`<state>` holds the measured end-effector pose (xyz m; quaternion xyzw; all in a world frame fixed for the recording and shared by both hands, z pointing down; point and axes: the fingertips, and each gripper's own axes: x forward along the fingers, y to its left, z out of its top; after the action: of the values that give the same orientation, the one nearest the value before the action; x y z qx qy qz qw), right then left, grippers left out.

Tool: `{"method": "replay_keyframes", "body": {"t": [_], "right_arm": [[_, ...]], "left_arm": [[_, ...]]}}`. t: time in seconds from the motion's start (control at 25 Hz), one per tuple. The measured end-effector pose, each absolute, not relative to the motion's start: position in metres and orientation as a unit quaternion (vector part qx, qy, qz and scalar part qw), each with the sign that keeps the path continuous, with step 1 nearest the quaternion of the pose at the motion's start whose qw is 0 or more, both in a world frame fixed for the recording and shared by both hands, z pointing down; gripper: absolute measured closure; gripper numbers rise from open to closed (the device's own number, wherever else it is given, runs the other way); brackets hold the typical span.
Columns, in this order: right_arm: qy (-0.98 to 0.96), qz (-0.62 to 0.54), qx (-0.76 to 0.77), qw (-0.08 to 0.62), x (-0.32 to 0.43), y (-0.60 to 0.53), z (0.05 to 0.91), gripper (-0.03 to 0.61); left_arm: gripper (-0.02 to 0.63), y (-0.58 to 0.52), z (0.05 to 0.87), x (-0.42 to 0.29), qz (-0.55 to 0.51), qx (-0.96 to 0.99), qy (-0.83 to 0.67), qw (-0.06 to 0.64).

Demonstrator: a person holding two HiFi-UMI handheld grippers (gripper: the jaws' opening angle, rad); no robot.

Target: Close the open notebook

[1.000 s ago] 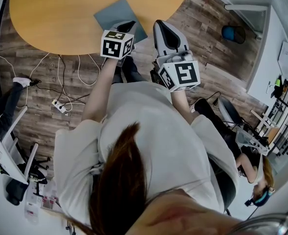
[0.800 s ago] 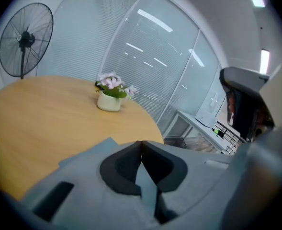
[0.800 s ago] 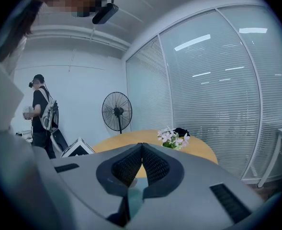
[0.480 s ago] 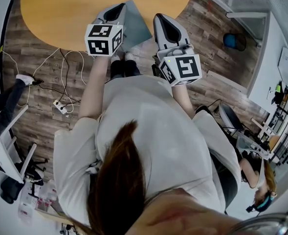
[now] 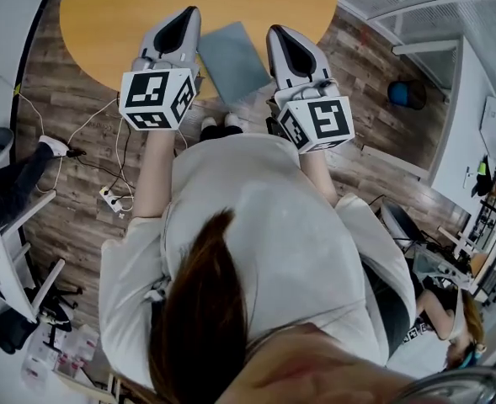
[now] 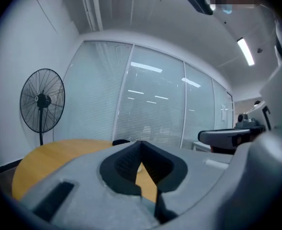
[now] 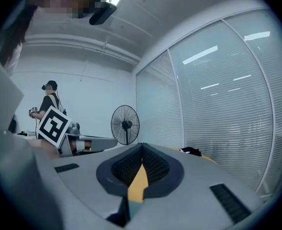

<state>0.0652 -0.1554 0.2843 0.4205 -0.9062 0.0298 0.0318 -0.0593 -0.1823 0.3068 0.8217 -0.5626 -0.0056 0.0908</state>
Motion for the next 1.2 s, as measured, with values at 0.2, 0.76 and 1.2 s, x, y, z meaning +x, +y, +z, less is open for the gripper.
{"method": "replay_keyframes", "body": {"t": [0.2, 0.76, 1.2], "right_arm": [[-0.911, 0.011, 0.412, 0.021, 0.06, -0.15, 0.263, 0.575], [-0.912, 0.001, 0.41, 0.017, 0.068, -0.134, 0.243, 0.575], [-0.91, -0.002, 0.413, 0.027, 0.065, -0.134, 0.245, 0.577]], "left_arm": [[0.598, -0.157, 0.268, -0.078, -0.029, 0.811, -0.582, 0.044], [0.598, -0.106, 0.262, -0.105, -0.031, 0.779, -0.624, 0.039], [0.598, -0.104, 0.267, -0.1, -0.044, 0.781, -0.621, 0.051]]}}
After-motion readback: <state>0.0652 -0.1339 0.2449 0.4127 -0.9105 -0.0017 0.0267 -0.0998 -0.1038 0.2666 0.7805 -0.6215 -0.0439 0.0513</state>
